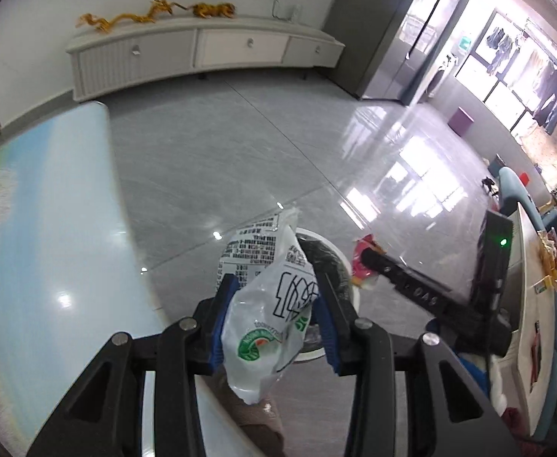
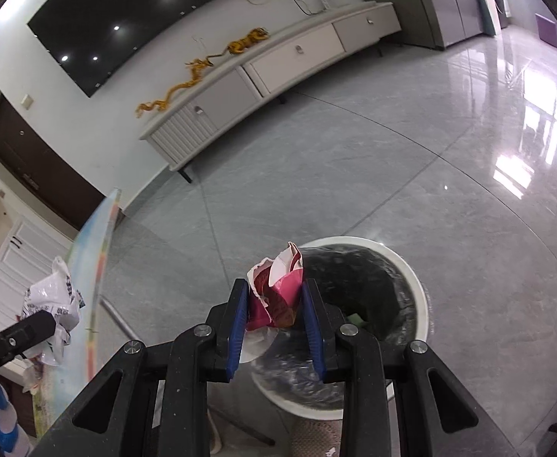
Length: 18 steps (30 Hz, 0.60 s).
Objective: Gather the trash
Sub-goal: 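Carry both items over the bin and open both tools to release them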
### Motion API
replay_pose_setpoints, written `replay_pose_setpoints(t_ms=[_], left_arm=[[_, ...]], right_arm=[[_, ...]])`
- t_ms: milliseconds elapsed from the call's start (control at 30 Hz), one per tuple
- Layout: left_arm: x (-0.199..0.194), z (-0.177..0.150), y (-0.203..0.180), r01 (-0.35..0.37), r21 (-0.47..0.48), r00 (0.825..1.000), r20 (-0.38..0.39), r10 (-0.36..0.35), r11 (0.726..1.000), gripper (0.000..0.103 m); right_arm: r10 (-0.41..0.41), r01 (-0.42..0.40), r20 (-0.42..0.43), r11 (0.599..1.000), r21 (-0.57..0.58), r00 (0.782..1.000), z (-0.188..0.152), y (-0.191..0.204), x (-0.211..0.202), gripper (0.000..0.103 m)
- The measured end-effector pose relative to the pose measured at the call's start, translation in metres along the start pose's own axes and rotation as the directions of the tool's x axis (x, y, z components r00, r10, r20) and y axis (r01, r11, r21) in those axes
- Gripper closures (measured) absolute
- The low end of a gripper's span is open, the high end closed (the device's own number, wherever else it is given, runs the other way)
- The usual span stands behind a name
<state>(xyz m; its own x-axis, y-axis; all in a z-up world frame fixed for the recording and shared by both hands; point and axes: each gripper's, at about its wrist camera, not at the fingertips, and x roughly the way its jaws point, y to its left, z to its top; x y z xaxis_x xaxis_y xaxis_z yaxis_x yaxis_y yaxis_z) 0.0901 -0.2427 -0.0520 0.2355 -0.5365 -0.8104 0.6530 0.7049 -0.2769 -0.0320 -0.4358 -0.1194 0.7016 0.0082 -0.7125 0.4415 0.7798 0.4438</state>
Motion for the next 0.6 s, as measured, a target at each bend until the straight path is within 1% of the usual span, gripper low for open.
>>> replay_pose_setpoints(t_ms=[133, 233, 267, 300, 333, 367, 400, 533, 600], left_arm=[[0.035, 0.013, -0.014, 0.046, -0.012, 0.998, -0.047, -0.047, 0.999, 0.064], [0.057, 0.020, -0.022, 0.076, -0.029, 0.994, -0.081, -0.078, 0.997, 0.062], [0.062, 0.022, -0.024, 0.083, -0.034, 0.993, -0.086, -0.085, 0.996, 0.061], [0.066, 0.023, -0.026, 0.088, -0.039, 0.992, -0.091, -0.091, 0.995, 0.058], [0.069, 0.023, -0.026, 0.090, -0.043, 0.991, -0.095, -0.094, 0.995, 0.052], [0.073, 0.024, -0.026, 0.092, -0.050, 0.991, -0.098, -0.096, 0.995, 0.049], [0.075, 0.026, -0.027, 0.093, -0.056, 0.990, -0.100, -0.098, 0.994, 0.045], [0.076, 0.025, -0.026, 0.095, -0.067, 0.990, -0.095, -0.101, 0.993, 0.044], [0.071, 0.023, -0.024, 0.084, -0.065, 0.993, -0.074, -0.089, 0.994, 0.044]], right_arm=[[-0.035, 0.035, -0.041, 0.999, 0.013, 0.999, -0.001, -0.021, 0.020, 0.074], [-0.058, 0.060, -0.067, 0.998, 0.030, 0.996, -0.004, -0.034, 0.032, 0.072], [-0.066, 0.069, -0.075, 0.997, 0.036, 0.995, -0.004, -0.037, 0.036, 0.069], [-0.071, 0.074, -0.083, 0.996, 0.042, 0.994, -0.003, -0.040, 0.039, 0.058], [-0.078, 0.082, -0.087, 0.996, 0.046, 0.993, -0.004, -0.042, 0.040, 0.054], [-0.084, 0.089, -0.089, 0.995, 0.051, 0.992, -0.005, -0.045, 0.041, 0.050], [-0.088, 0.093, -0.092, 0.994, 0.053, 0.992, -0.006, -0.047, 0.041, 0.049], [-0.104, 0.111, -0.096, 0.992, 0.067, 0.990, -0.010, -0.053, 0.039, 0.049], [-0.108, 0.115, -0.095, 0.991, 0.074, 0.990, -0.011, -0.056, 0.038, 0.049]])
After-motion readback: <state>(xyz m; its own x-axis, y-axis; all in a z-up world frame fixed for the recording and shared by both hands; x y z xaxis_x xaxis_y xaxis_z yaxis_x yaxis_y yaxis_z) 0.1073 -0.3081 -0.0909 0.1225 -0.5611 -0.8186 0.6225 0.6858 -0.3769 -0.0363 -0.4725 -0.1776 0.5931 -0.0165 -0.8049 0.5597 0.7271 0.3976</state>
